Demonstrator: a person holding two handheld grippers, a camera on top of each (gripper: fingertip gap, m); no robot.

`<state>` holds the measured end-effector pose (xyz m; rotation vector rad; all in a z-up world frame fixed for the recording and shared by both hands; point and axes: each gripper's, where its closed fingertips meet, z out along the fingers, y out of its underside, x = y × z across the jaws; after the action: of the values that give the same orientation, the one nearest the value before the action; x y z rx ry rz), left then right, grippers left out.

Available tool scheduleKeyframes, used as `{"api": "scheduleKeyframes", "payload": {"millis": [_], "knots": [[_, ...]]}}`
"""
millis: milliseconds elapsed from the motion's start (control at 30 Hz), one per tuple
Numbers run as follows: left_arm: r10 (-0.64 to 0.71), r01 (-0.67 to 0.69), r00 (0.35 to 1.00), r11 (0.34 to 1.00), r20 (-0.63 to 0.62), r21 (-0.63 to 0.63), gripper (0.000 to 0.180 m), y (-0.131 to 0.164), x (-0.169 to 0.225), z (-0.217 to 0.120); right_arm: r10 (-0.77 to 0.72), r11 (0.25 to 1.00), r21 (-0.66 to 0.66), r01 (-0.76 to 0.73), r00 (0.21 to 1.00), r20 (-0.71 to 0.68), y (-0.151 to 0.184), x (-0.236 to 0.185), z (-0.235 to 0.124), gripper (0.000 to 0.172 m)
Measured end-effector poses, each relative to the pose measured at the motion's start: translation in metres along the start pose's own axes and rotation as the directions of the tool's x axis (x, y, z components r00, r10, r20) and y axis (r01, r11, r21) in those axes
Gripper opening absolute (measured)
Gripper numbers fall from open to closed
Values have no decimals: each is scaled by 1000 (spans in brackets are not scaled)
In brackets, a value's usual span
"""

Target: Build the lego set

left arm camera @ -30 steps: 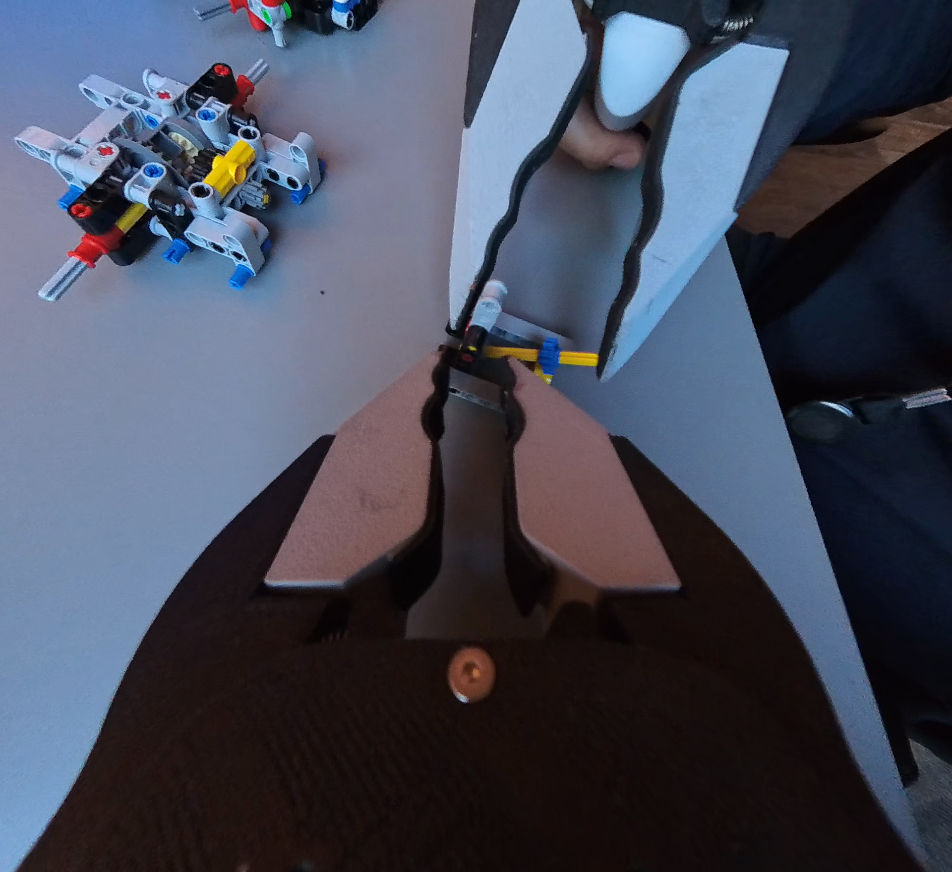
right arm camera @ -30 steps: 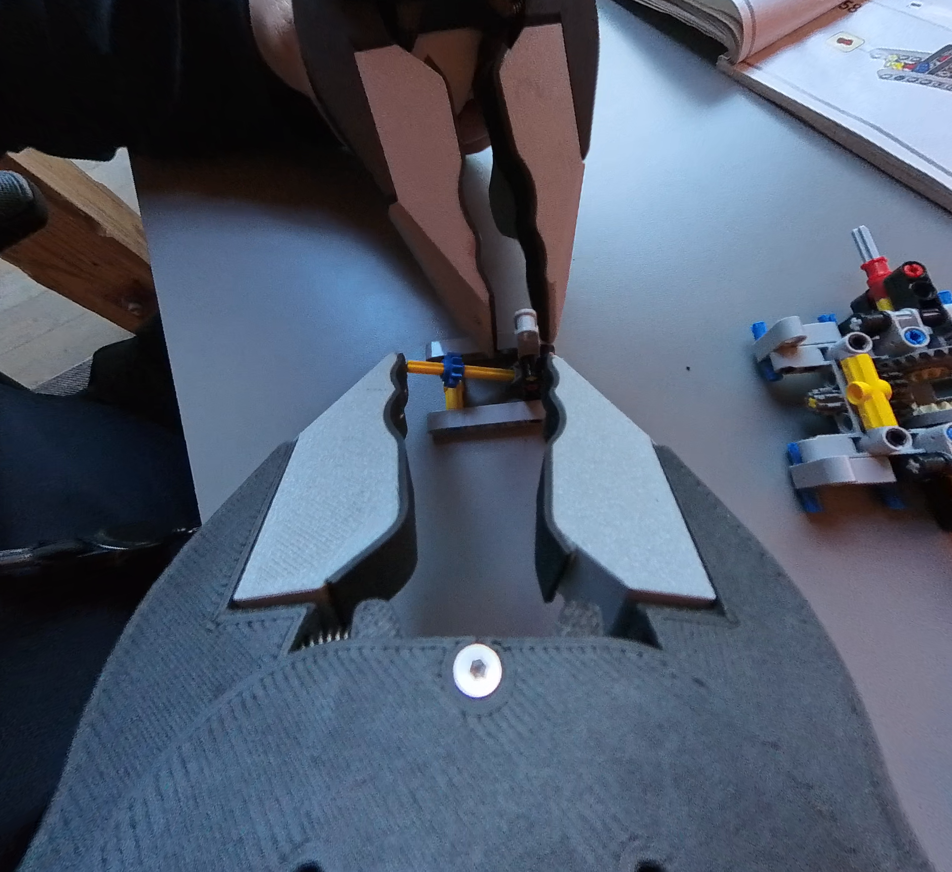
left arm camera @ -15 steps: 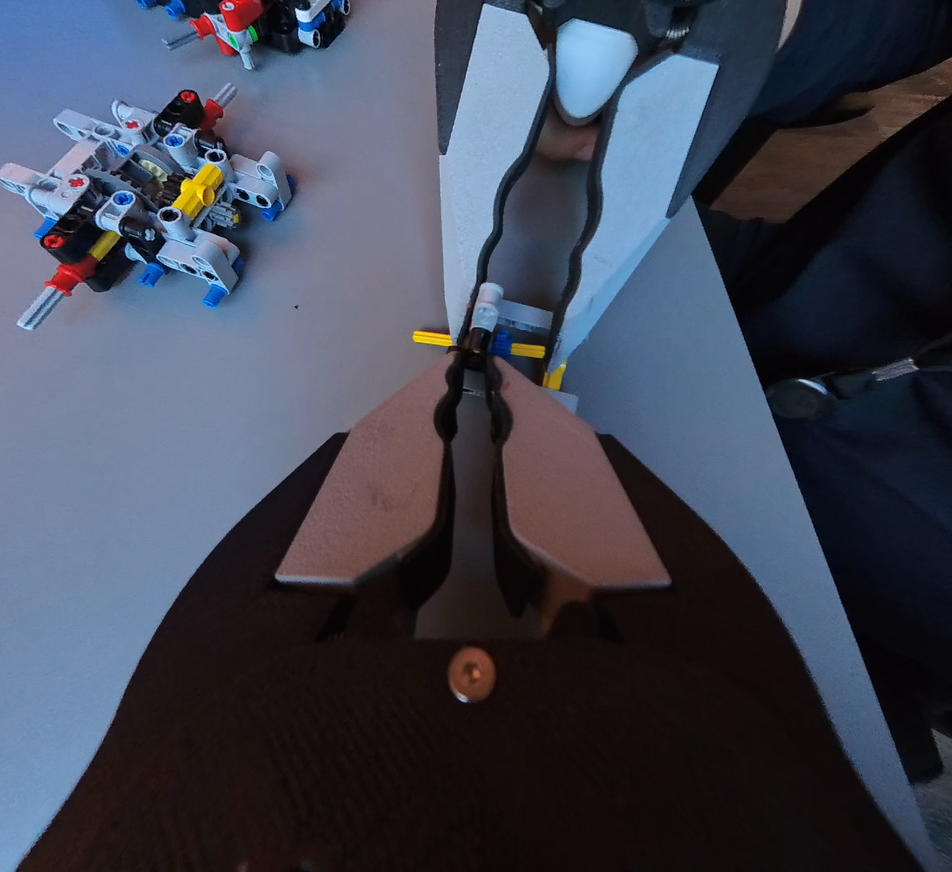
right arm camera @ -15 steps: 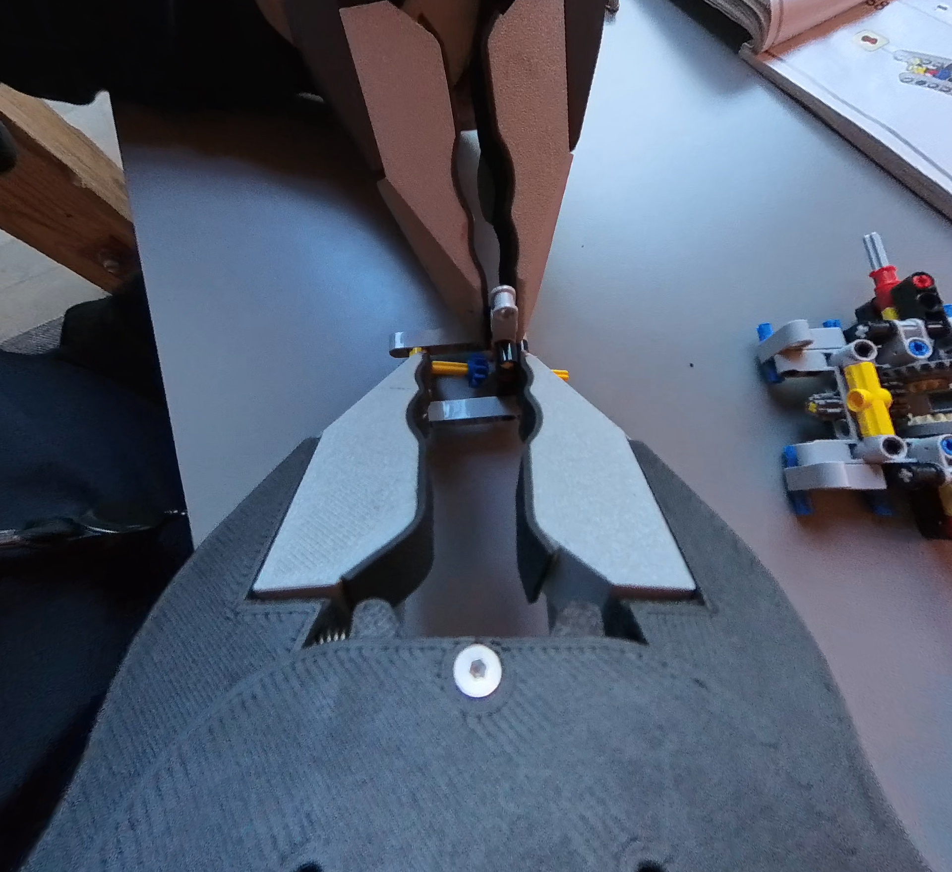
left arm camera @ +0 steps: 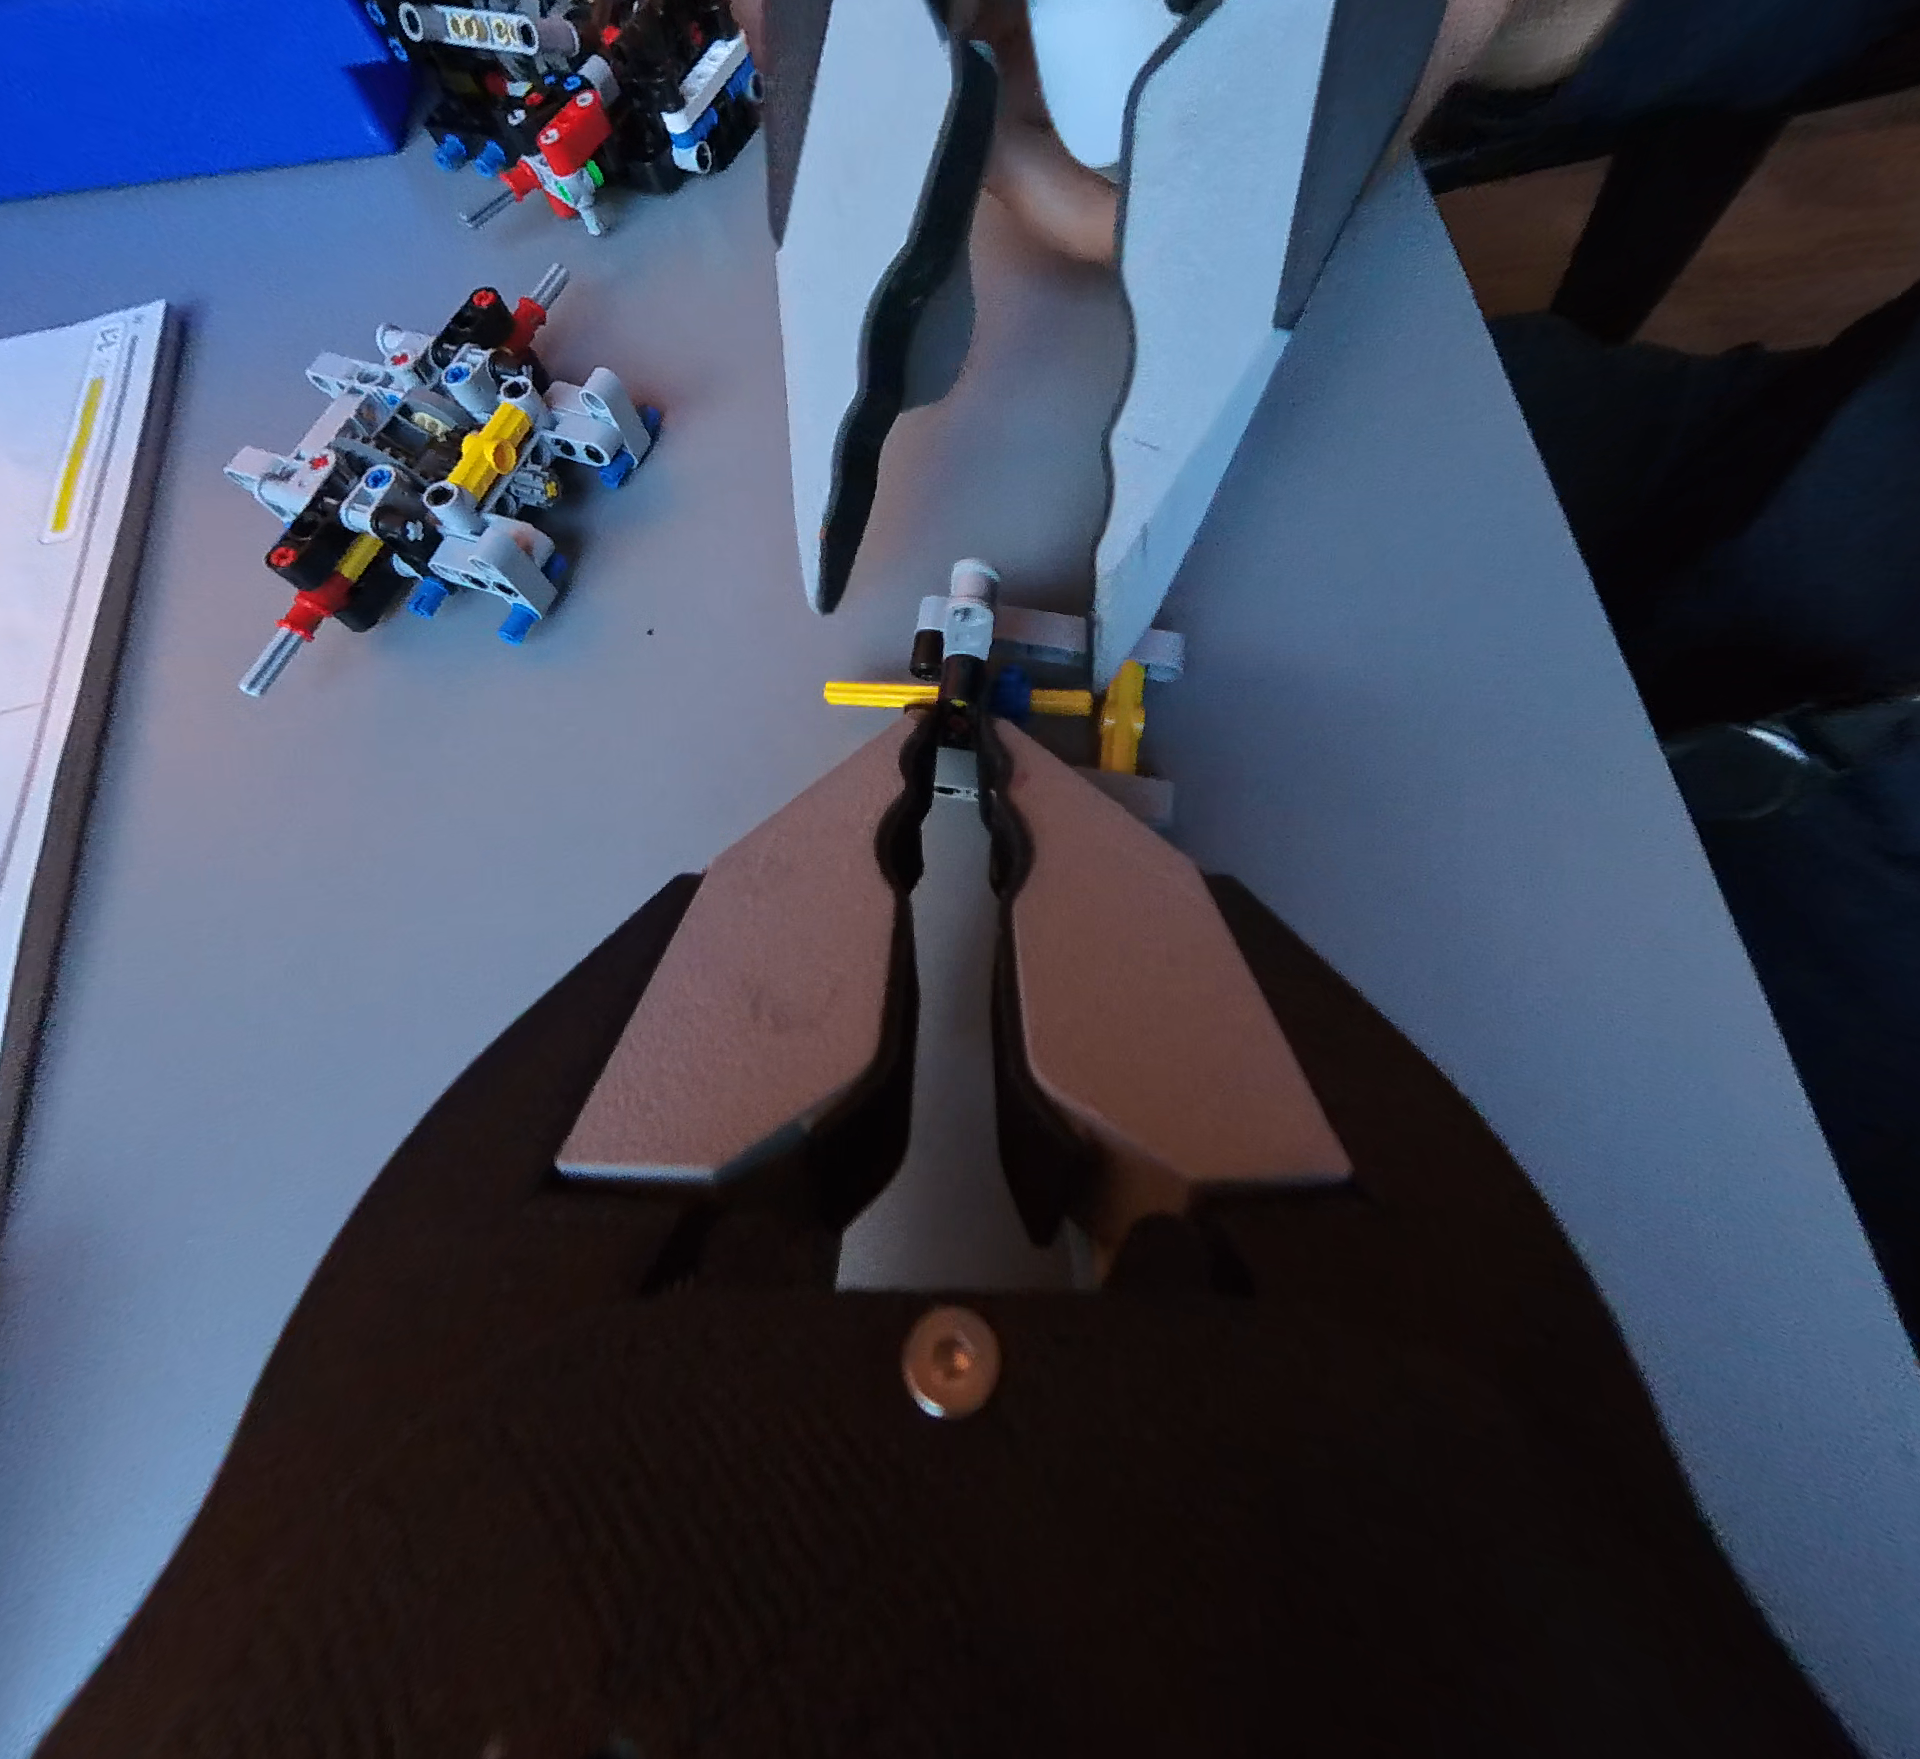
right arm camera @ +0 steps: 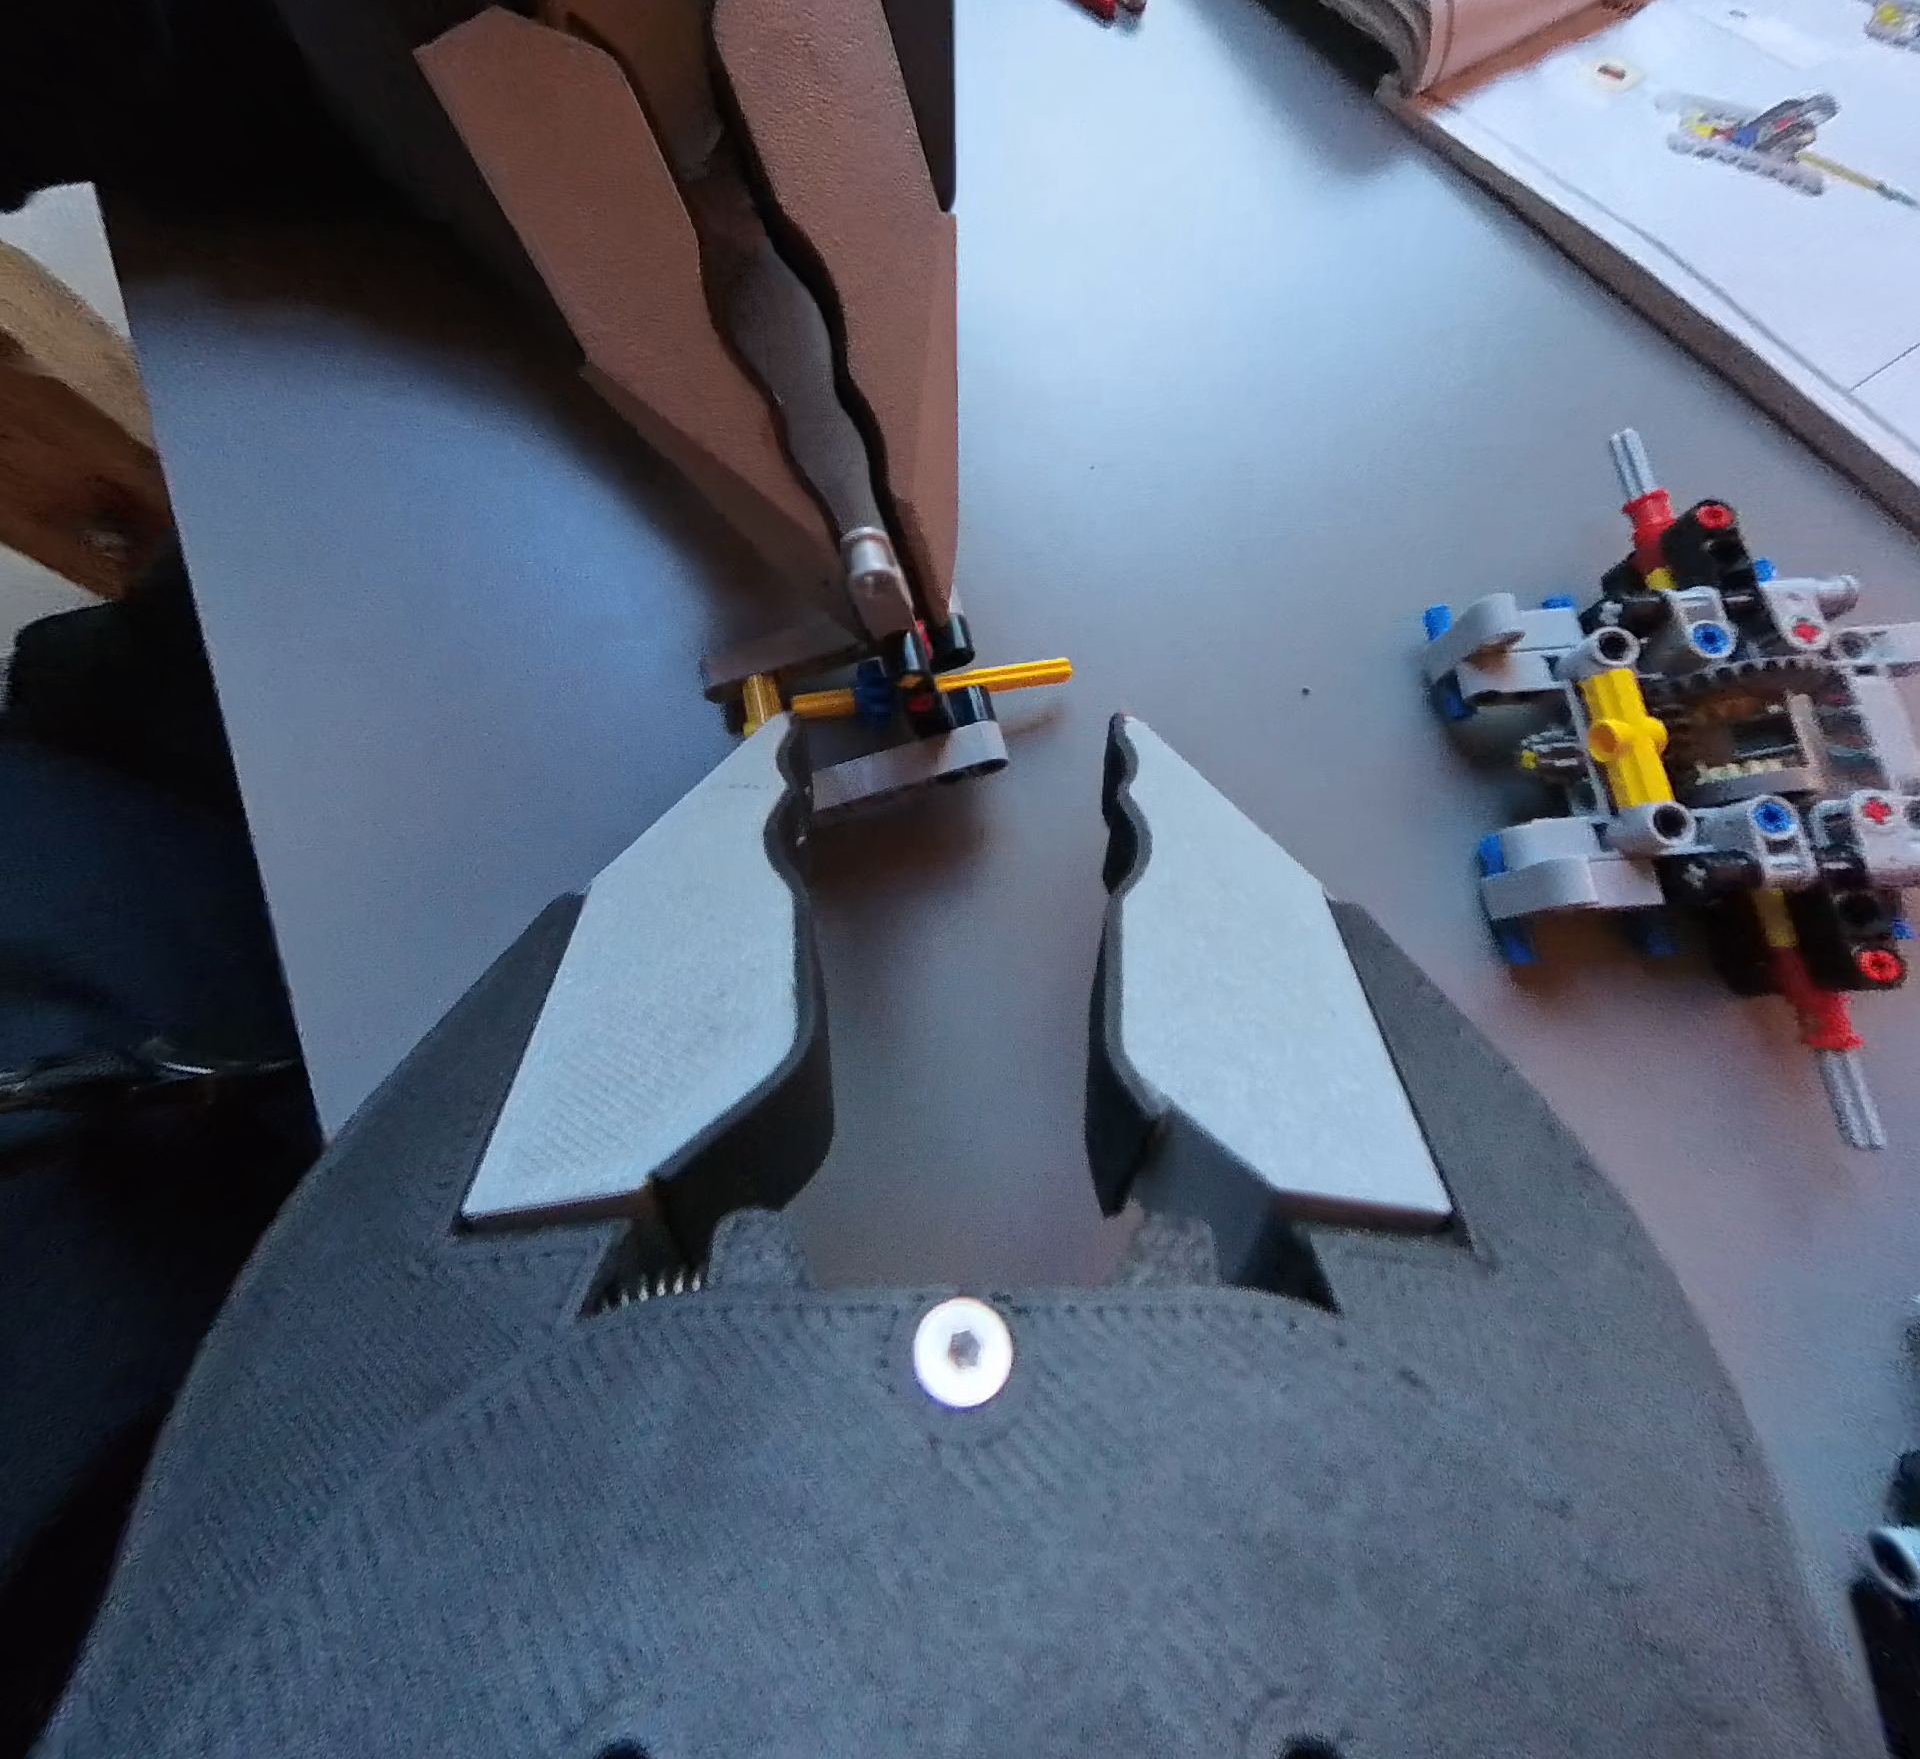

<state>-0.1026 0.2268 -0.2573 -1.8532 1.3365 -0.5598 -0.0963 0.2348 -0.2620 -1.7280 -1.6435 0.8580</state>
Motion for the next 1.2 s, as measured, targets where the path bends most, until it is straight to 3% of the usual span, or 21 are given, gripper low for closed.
{"api": "scheduleKeyframes", "payload": {"millis": [333, 433, 667, 833, 933, 1067, 1200], "knots": [[140, -142, 988, 990, 64, 25, 5, -4, 0, -2, 105, 994, -42, -98, 976, 192, -2, -5, 7, 61], [146, -149, 987, 988, 66, 41, 5, -6, 0, -3, 87, 996, -8, -88, 966, 244, -8, -10, 5, 51], [117, -122, 991, 991, 67, 62, 5, -8, -4, -6, 8, 998, 60, -20, 981, 193, -16, -5, 3, 51], [170, -175, 981, 983, 94, 47, 5, -6, -4, -5, 104, 985, 102, -138, 954, 281, -23, 5, -6, 51], [200, -204, 974, 978, 106, 31, 5, -4, -3, -4, 235, 957, 71, -281, 896, 376, -24, 17, -9, 48], [210, -215, 970, 976, 119, 35, 5, -5, -4, -5, 430, 891, -100, -443, 751, 501, -18, 19, 0, 41], [201, -208, 972, 977, 122, 47, 4, -6, -6, -7, 447, 874, -120, -472, 680, 581, -28, 19, 1, 20]]}}
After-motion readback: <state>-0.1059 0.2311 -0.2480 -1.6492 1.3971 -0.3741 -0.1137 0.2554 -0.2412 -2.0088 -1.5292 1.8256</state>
